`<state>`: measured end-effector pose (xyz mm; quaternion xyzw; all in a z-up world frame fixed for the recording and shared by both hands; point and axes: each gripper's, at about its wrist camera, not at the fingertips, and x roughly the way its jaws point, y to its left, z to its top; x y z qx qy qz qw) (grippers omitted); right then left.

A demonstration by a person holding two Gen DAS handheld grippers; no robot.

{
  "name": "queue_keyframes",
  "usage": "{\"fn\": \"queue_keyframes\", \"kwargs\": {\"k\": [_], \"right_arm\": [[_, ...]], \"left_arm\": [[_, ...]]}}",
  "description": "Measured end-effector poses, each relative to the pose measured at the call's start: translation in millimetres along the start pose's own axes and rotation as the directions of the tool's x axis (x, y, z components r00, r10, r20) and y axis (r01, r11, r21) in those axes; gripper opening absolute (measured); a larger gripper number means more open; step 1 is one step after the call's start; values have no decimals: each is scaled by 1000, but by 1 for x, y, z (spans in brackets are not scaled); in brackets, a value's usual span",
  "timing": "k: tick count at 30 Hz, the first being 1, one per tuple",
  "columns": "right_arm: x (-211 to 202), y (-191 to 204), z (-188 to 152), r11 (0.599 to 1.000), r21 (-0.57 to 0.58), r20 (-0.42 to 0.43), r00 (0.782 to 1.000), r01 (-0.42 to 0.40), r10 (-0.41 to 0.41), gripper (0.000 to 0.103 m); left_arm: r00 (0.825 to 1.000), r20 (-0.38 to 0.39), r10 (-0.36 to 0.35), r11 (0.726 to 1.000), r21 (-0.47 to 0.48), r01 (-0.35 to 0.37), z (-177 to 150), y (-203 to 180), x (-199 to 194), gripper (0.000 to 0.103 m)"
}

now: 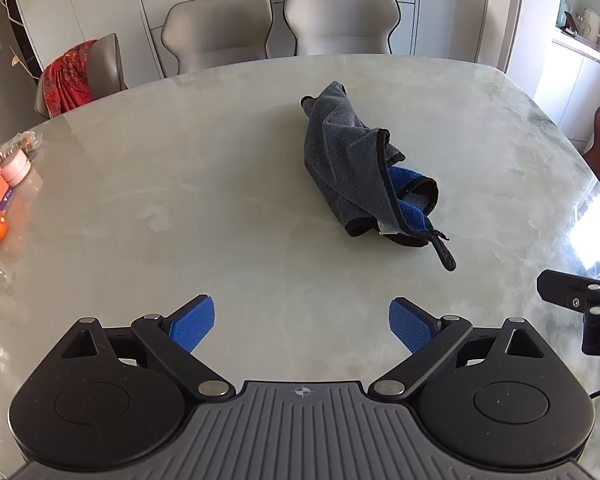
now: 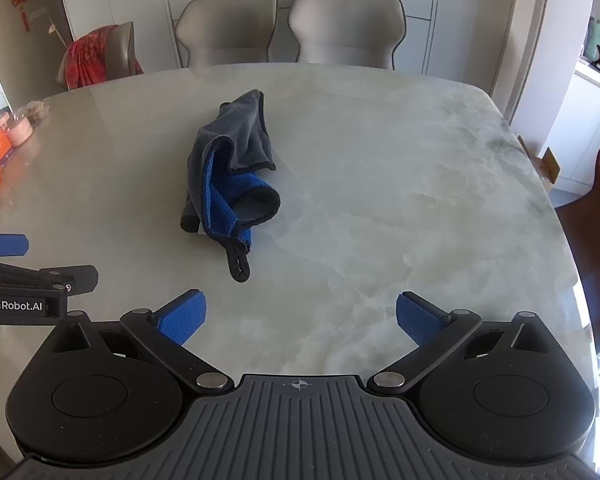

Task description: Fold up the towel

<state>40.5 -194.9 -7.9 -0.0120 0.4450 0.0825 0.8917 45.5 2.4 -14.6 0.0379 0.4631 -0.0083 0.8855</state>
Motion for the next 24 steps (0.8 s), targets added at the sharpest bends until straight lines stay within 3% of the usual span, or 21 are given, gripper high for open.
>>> {"fn": "queue_keyframes", "kwargs": {"k": [6, 15, 24], "right_arm": [[7, -3, 5, 1000, 14, 8, 1000, -22, 22, 103], [20, -16, 6, 996, 85, -10, 999, -30, 31, 103], [35, -26, 5, 992, 124, -38, 999, -32, 37, 102]], "left_arm": [[1000, 5, -19, 1000, 22, 18, 14, -2, 8, 97], [993, 75, -88, 989, 129, 78, 48, -13, 24, 97], [993, 96, -73, 961, 272, 44, 85, -46, 63, 95]]}}
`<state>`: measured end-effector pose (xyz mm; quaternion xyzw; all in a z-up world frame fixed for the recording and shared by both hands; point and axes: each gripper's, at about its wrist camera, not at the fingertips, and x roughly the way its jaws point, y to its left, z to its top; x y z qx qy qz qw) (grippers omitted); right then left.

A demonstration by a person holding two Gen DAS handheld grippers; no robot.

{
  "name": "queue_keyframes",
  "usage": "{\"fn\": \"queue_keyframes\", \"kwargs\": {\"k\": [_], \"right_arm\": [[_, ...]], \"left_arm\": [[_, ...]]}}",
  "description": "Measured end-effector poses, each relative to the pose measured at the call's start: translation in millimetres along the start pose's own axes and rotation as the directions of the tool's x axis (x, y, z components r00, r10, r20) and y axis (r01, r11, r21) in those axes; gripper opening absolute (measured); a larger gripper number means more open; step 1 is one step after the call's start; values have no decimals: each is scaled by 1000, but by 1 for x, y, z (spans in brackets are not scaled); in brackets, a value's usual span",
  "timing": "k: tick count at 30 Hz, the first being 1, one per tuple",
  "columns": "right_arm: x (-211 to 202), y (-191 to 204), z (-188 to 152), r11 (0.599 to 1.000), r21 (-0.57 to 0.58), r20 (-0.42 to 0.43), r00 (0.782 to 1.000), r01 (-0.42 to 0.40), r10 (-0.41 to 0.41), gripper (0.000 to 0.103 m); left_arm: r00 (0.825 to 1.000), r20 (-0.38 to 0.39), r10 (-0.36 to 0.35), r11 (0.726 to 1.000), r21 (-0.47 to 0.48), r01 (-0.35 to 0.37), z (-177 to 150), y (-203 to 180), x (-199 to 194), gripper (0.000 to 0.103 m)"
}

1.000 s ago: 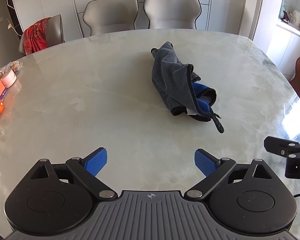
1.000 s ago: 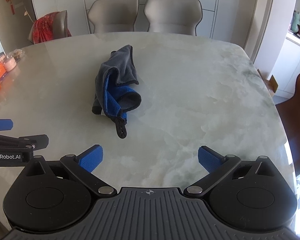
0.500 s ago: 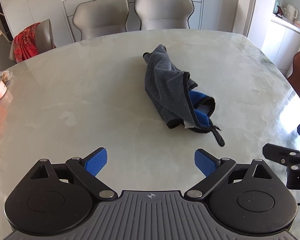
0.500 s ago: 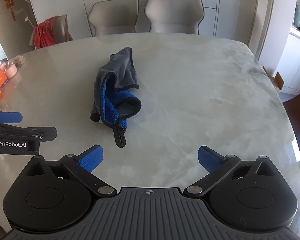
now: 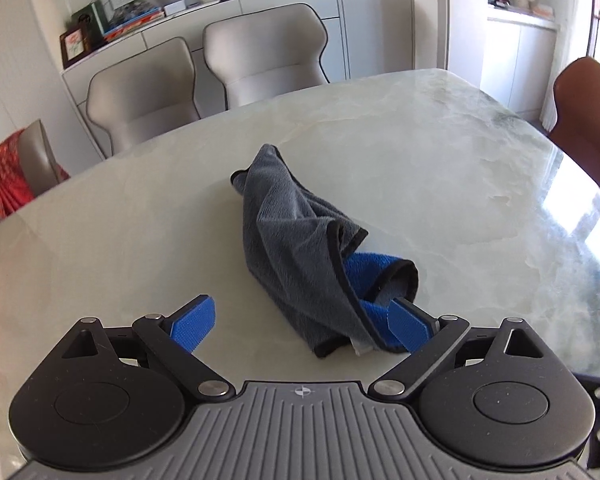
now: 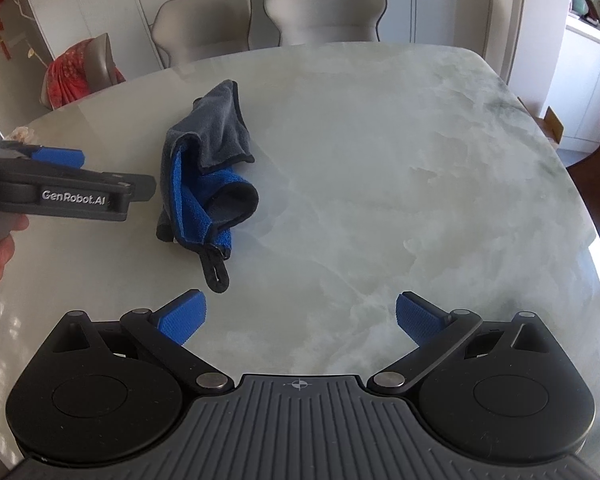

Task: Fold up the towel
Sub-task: 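Grasp a towel edge with the left tool while the right tool grasps another edge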

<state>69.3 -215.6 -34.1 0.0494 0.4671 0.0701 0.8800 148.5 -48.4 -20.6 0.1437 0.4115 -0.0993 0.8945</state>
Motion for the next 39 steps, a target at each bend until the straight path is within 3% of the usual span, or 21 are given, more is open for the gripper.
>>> {"fn": "queue_keyframes", "kwargs": {"k": [3, 5, 9, 16, 21, 22, 27, 39], "right_arm": [[2, -2, 2, 1000, -4, 20, 1000, -13, 13, 102], [4, -5, 5, 1000, 0, 31, 999, -15, 15, 102], [13, -12, 9, 1000, 20, 16, 1000, -18, 17, 102], [25, -22, 8, 999, 39, -16, 999, -31, 32, 102], [31, -30, 7, 996, 50, -25, 997, -69, 70, 102], [31, -32, 7, 996, 53, -27, 997, -77, 78, 102], [33, -39, 5, 992, 58, -28, 993, -111, 113, 102], [33, -41, 13, 975, 22, 27, 975, -222, 222, 101]], "left_arm": [[1000, 6, 2, 1000, 2, -2, 5, -4, 11, 94], [1000, 6, 6, 1000, -9, -6, 7, -7, 19, 84], [999, -8, -37, 998, -45, 36, 7, -9, 30, 77], [1000, -1, -28, 999, -15, 28, 13, -16, 47, 55], [999, -34, -32, 999, -25, 31, 19, -16, 60, 14], [999, -44, -21, 999, -28, 20, 20, -16, 62, 11], [997, -73, 31, 998, -49, -35, 21, -15, 65, 5], [988, -77, 137, 976, -161, -148, 11, 21, 37, 4]]}}
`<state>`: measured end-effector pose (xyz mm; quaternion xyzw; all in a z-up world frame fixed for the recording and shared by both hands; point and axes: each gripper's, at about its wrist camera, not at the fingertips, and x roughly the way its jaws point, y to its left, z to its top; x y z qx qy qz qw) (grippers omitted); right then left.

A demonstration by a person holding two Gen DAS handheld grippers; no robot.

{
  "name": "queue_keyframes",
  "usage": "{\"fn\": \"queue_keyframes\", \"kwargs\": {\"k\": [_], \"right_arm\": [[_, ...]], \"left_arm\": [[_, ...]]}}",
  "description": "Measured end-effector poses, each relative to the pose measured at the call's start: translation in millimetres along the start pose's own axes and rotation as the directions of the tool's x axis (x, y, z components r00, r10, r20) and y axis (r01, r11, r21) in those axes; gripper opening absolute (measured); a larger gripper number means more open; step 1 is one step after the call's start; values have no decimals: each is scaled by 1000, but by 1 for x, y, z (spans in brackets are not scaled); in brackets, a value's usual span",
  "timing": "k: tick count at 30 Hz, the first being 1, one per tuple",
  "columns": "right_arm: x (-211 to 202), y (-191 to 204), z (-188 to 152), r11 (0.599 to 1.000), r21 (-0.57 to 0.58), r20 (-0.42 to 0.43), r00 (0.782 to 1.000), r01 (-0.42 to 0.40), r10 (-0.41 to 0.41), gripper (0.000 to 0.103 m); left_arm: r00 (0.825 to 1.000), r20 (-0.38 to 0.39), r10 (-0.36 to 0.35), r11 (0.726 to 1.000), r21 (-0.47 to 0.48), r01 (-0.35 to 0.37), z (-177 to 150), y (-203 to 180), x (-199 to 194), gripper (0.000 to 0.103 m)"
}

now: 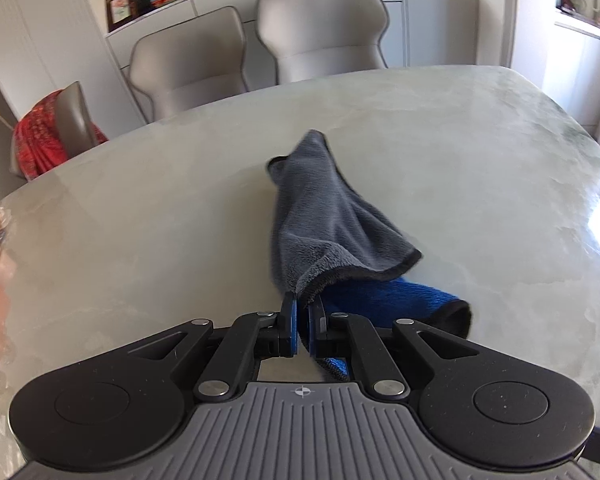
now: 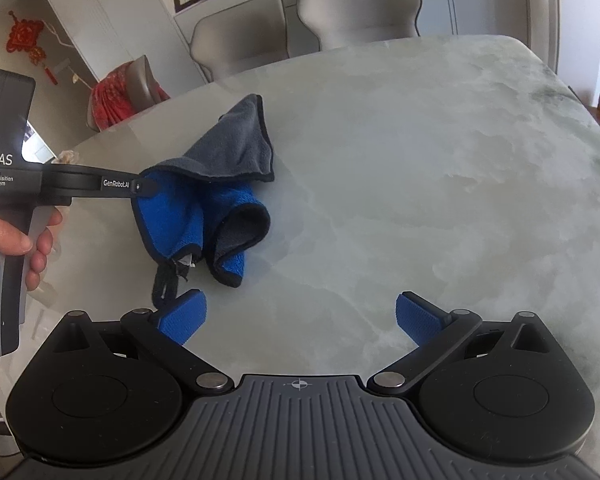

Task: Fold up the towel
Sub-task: 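Grasp a towel edge with the left tool while the right tool grasps another edge, then lift the towel with both tools and pull the edges apart to unfurl it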

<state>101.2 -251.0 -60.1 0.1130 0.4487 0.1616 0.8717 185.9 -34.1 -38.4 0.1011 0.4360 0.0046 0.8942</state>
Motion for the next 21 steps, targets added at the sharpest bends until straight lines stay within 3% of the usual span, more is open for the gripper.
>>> {"fn": "queue_keyframes", "kwargs": {"k": [6, 7, 9, 11, 21], "right_arm": [[8, 21, 1, 999, -24, 17, 1000, -22, 22, 97], [10, 25, 1, 999, -32, 20, 1000, -22, 22, 93], [17, 38, 1, 997, -71, 30, 999, -12, 14, 70], [29, 56, 1, 991, -136, 31, 999, 21, -17, 60], [81, 86, 6, 977, -134, 27, 986, 167, -164, 59]], "left_arm": [[1000, 21, 14, 999, -50, -13, -2, 46, -13, 4], [1000, 25, 12, 999, -50, -11, -2, 52, -14, 4], [1000, 29, 1, 999, -44, 1, -5, 67, -14, 4], [1000, 27, -15, 999, -41, 16, -9, 82, -13, 4], [997, 9, -83, 994, -77, 83, -28, 152, 15, 5]]}}
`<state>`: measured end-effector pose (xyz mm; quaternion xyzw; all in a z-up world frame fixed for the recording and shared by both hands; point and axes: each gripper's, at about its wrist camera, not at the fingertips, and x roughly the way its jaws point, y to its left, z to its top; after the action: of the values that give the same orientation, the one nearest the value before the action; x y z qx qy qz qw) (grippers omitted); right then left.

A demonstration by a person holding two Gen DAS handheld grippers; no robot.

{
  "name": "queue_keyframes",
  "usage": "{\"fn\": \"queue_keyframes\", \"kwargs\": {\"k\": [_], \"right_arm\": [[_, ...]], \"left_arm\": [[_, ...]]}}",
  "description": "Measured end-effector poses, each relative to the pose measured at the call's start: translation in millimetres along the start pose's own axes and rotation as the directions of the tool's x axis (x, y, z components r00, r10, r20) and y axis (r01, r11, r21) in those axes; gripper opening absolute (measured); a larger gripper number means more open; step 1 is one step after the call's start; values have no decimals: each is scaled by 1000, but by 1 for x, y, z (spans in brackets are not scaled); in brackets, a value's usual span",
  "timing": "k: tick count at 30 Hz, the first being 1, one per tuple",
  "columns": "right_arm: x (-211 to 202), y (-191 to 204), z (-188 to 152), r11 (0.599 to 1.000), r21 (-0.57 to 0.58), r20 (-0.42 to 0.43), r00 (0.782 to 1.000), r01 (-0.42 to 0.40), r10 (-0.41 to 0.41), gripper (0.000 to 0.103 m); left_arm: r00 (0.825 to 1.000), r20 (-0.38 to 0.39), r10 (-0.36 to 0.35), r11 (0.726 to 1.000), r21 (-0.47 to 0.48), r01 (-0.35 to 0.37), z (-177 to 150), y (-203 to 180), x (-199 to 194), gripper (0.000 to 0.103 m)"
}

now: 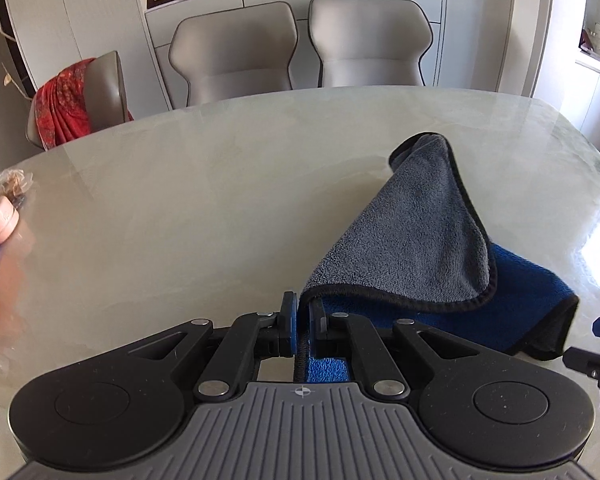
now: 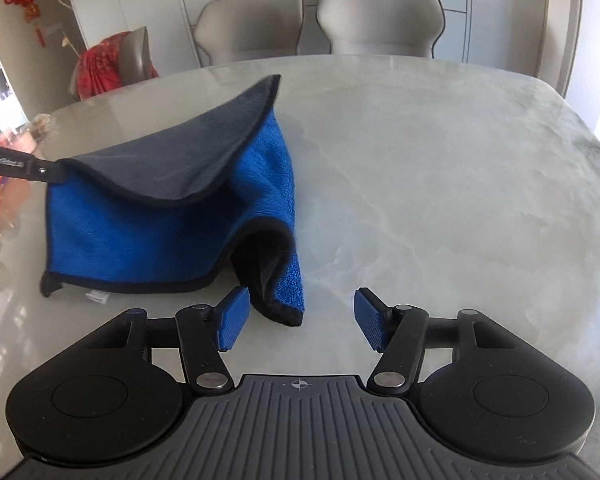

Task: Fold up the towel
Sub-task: 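Lift the towel with both tools and pull the edges apart to unfurl it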

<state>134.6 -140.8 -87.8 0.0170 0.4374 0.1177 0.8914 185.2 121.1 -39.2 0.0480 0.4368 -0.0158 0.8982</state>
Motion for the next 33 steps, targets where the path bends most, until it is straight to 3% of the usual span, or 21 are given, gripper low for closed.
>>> {"fn": "queue_keyframes", "kwargs": {"k": [4, 9, 16, 21, 26, 31, 33], "right_arm": [[9, 11, 2, 999, -38, -11, 999, 30, -30, 51], [21, 19, 0, 996, -64, -36, 997, 63, -66, 51], [24, 17, -4, 995, -75, 2, 998, 64, -64, 10], [0, -4, 8, 995, -8, 90, 992, 95, -94, 7], [-29, 0, 14, 995, -60, 117, 991, 80, -72, 7], [-33, 30, 3, 973, -231, 38, 999, 19, -11, 7], [-36, 40, -5, 954, -283, -25, 995, -96, 93, 9]], "left_arm": [[1000, -13, -11, 1000, 1, 11, -3, 20, 12, 5], [998, -52, -22, 1000, 13, 22, -10, 36, 19, 9], [994, -100, -37, 999, 11, 38, -23, 45, 27, 12], [994, -102, -50, 997, 53, 56, -27, 35, 27, 12], [993, -109, -49, 997, 61, 56, -28, 41, 33, 12], [993, -119, 19, 997, 73, -10, -30, 61, 35, 12], [991, -127, 34, 998, 54, -27, -30, 71, 34, 11]]}}
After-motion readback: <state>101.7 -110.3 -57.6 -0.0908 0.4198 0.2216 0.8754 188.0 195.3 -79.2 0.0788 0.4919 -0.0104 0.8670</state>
